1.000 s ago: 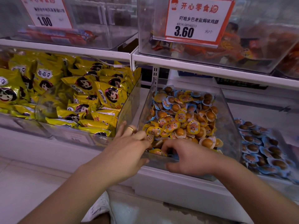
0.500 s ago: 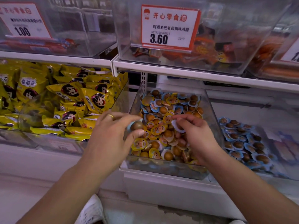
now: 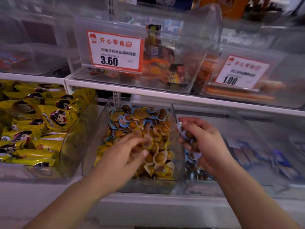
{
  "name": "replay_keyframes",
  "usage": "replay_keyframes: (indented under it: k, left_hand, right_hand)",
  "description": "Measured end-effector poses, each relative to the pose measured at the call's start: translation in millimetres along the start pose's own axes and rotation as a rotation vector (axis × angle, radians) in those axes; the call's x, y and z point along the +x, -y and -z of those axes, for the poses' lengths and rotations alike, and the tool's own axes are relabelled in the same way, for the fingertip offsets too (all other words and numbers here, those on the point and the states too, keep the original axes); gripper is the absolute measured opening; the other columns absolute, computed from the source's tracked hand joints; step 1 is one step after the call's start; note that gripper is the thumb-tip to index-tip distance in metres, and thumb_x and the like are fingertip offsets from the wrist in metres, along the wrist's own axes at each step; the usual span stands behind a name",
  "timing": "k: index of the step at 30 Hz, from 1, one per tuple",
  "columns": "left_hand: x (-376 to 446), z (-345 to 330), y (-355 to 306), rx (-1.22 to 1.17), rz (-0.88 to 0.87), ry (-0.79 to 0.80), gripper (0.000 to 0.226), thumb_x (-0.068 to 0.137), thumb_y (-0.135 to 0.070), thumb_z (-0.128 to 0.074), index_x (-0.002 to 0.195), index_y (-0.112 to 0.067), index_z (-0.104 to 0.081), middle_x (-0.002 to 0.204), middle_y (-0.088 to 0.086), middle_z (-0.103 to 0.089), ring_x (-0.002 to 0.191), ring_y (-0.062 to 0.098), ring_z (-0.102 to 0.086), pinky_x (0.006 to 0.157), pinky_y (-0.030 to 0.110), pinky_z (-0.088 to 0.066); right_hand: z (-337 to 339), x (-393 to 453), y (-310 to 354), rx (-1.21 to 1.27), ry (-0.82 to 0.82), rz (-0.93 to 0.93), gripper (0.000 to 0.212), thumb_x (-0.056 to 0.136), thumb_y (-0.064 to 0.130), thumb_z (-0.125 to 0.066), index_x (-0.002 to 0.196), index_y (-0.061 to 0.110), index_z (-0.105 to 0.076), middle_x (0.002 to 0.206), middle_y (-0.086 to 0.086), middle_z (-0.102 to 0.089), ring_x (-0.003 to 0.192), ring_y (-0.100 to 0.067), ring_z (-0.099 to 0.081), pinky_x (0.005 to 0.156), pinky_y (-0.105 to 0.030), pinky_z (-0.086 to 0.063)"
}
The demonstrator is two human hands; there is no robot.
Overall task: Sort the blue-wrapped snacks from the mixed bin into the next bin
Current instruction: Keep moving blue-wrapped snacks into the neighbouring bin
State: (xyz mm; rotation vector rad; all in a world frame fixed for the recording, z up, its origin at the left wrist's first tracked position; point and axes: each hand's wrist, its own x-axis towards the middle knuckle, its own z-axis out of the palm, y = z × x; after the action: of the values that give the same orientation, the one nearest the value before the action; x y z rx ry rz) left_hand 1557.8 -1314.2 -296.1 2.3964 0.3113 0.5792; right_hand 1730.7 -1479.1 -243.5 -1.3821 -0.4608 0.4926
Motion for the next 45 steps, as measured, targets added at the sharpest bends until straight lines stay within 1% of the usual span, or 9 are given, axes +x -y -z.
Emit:
replay_keyframes:
  k: [7,11,17,23,28,32,38,42,45]
  left_hand:
    - [-14,45,26,0.265,-0.025,0.061,0.019,0.093,-0.040,-0.061,0.110,-0.039,-0.070,0.119,-0.028,-0.060,0.114,-0.006,-0.055,0.096,0.006,-0.035]
    - [-21,63,21,0.369,-0.117,-0.195,0.025,0.090,-0.034,-0.053,0.102,-0.028,-0.074,0.108,-0.014,-0.069,0.108,0.007,-0.060,0.099,0.027,-0.041]
    - [-40,69,49,0.429,0.006,-0.071,0.034,0.083,-0.015,-0.076,0.115,-0.024,-0.071,0.144,-0.004,-0.052,0.141,0.021,-0.041,0.108,0.046,-0.042]
    - [-42,57,54,0.269,0.064,-0.131,0.038,0.091,-0.036,-0.054,0.128,-0.033,-0.061,0.151,-0.015,-0.038,0.132,0.013,-0.047,0.107,0.036,-0.042]
    - [-25,58,53,0.132,0.136,-0.234,0.037,0.095,-0.029,-0.057,0.131,-0.037,-0.057,0.146,-0.023,-0.038,0.129,0.001,-0.042,0.104,0.020,-0.034]
    - [-19,62,53,0.076,0.143,-0.273,0.033,0.095,-0.029,-0.054,0.127,-0.036,-0.058,0.140,-0.022,-0.042,0.128,0.002,-0.044,0.106,0.027,-0.040]
    - [-21,64,46,-0.010,0.146,-0.471,0.027,0.093,-0.018,-0.056,0.113,-0.030,-0.067,0.123,-0.022,-0.050,0.117,-0.003,-0.049,0.100,0.020,-0.042]
    - [-23,53,19,-0.043,0.032,-0.610,0.026,0.090,-0.023,-0.048,0.105,-0.029,-0.069,0.115,-0.021,-0.056,0.111,0.003,-0.054,0.092,0.017,-0.043]
    - [-20,34,-1,-0.331,0.140,-0.543,0.024,0.092,-0.029,-0.050,0.107,-0.039,-0.065,0.109,-0.027,-0.059,0.108,-0.003,-0.056,0.088,0.011,-0.044]
  right_hand:
    - [70,17,-27,-1.308,-0.163,0.285,0.014,0.093,0.017,-0.063,0.101,0.015,-0.075,0.111,-0.010,-0.072,0.121,-0.032,-0.060,0.102,-0.039,-0.044]
    - [9,-3,-10,-1.006,-0.057,0.738,0.022,0.092,0.016,-0.056,0.104,0.013,-0.074,0.101,-0.002,-0.072,0.093,-0.013,-0.065,0.081,-0.016,-0.044]
    - [-85,-22,-41,-1.083,0.720,0.591,0.029,0.100,0.025,-0.056,0.126,0.020,-0.067,0.121,0.004,-0.065,0.113,-0.009,-0.056,0.098,-0.015,-0.038]
    - [-125,51,-66,-1.077,0.304,0.503,0.049,0.093,0.038,-0.055,0.139,0.021,-0.053,0.138,-0.006,-0.053,0.133,-0.029,-0.045,0.109,-0.041,-0.041]
    - [-159,114,-81,-1.519,0.383,0.269,0.079,0.089,0.071,-0.044,0.154,0.032,-0.023,0.160,-0.011,-0.025,0.143,-0.044,-0.021,0.112,-0.061,-0.023]
    - [-179,113,-86,-1.653,0.315,0.300,0.068,0.093,0.063,-0.046,0.149,0.026,-0.036,0.157,-0.017,-0.026,0.141,-0.044,-0.026,0.112,-0.060,-0.028]
    - [-141,74,-69,-1.271,0.519,0.385,0.039,0.100,0.026,-0.054,0.139,0.026,-0.054,0.139,-0.001,-0.057,0.129,-0.022,-0.052,0.104,-0.035,-0.044]
    - [-115,60,-46,-0.978,0.317,0.320,0.027,0.098,0.023,-0.060,0.126,0.023,-0.062,0.118,0.003,-0.067,0.112,-0.014,-0.062,0.087,-0.017,-0.046]
    - [-107,55,-33,-0.507,0.133,0.088,0.022,0.097,0.020,-0.063,0.113,0.006,-0.070,0.105,-0.013,-0.075,0.101,-0.029,-0.071,0.087,-0.036,-0.056]
